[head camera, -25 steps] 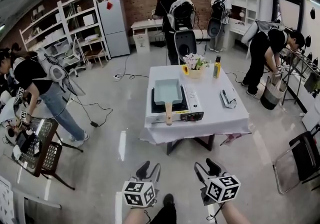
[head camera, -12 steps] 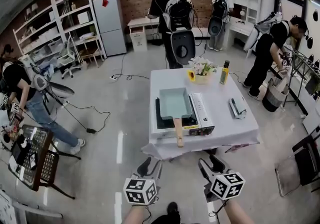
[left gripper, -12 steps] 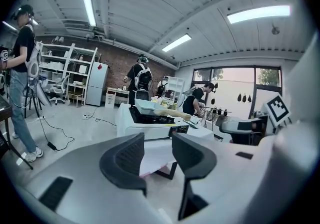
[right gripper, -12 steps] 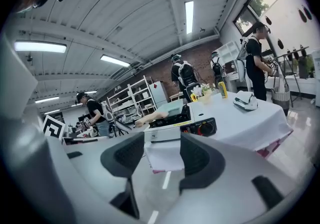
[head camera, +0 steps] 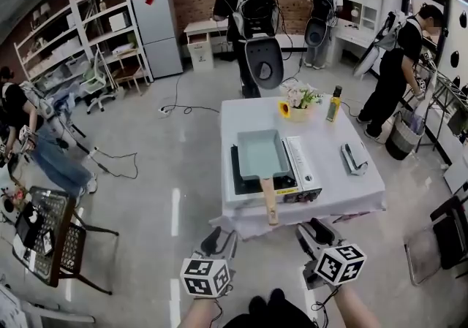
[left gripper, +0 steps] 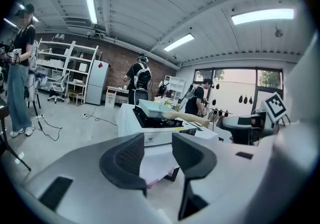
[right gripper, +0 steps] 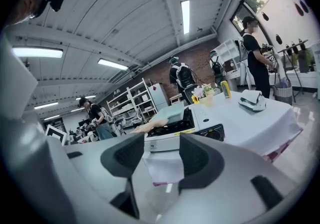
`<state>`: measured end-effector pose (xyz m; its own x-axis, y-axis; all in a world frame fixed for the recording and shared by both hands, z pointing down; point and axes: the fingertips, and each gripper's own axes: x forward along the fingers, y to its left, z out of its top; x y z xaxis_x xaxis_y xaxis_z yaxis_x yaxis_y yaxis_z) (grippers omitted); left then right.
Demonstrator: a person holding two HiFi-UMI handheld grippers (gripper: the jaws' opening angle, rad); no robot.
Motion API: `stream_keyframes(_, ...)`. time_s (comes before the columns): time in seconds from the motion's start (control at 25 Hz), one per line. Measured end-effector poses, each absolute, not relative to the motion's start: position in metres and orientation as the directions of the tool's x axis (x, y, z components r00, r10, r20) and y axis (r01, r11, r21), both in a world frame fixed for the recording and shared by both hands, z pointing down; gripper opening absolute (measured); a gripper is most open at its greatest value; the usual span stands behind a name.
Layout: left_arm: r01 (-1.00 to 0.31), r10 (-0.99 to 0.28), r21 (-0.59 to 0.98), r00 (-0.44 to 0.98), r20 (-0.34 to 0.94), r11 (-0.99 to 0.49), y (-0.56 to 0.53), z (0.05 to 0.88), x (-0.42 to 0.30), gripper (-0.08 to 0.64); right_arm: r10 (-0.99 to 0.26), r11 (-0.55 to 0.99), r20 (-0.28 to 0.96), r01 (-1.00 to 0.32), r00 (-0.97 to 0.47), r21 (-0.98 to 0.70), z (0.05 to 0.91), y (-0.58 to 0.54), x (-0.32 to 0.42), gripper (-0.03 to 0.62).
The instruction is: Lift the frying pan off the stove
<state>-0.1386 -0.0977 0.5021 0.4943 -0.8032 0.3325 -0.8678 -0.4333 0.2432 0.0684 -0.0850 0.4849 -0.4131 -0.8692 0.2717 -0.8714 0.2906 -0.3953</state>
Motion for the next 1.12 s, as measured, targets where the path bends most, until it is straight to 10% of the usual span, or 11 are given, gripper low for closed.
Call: stream_keyframes(1.12,-0.899,-0.834,0.252,0.43,0.346,-0.359,-0.197,0.508,-0.145,0.149,-0.723,0.386,0.206,-0.633,-0.659,-0.671,0.49,-0.198,0.038,0.212)
